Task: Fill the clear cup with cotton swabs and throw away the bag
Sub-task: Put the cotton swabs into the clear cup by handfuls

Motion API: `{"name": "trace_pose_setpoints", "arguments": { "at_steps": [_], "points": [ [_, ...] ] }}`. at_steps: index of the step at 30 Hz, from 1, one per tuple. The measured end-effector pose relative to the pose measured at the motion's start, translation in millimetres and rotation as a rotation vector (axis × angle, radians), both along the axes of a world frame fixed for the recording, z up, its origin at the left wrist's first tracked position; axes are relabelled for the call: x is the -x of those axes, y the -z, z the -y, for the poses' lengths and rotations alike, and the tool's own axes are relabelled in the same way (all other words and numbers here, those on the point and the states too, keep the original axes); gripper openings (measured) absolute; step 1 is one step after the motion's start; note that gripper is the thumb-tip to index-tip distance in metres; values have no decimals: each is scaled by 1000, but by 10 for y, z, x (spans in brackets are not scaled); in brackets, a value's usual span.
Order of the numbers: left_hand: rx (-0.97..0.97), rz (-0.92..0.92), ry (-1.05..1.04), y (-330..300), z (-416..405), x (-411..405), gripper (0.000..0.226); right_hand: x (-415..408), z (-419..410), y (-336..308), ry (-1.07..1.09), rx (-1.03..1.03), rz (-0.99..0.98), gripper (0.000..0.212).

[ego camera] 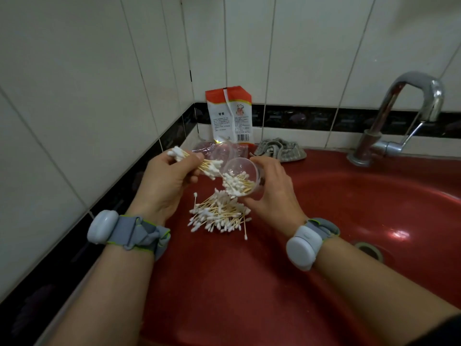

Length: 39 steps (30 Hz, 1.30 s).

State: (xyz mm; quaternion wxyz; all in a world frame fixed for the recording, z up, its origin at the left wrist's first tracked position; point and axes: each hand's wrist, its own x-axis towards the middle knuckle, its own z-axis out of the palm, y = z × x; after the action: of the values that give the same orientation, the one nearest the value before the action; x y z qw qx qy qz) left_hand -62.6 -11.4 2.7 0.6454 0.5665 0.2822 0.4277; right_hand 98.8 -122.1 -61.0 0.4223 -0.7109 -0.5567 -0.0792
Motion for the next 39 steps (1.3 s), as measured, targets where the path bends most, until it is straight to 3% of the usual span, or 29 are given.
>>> {"name": "trace_pose_setpoints", "arguments": {
  "at_steps": [15,23,31,39],
  "points": [
    [-265,-99,-89,93,313,-259,7,64,-10,-4,-23,18,48,71],
    [-70,161,-133,20,181,-134,17,-53,-8,111,-13,18,-79,72],
    [114,239,-116,125,208,-140,19,-276,-15,180,104,76,-266,66],
    [203,255,-93,142,264,-192,19,-348,-44,214,170,265,-387,89]
  ]
}}
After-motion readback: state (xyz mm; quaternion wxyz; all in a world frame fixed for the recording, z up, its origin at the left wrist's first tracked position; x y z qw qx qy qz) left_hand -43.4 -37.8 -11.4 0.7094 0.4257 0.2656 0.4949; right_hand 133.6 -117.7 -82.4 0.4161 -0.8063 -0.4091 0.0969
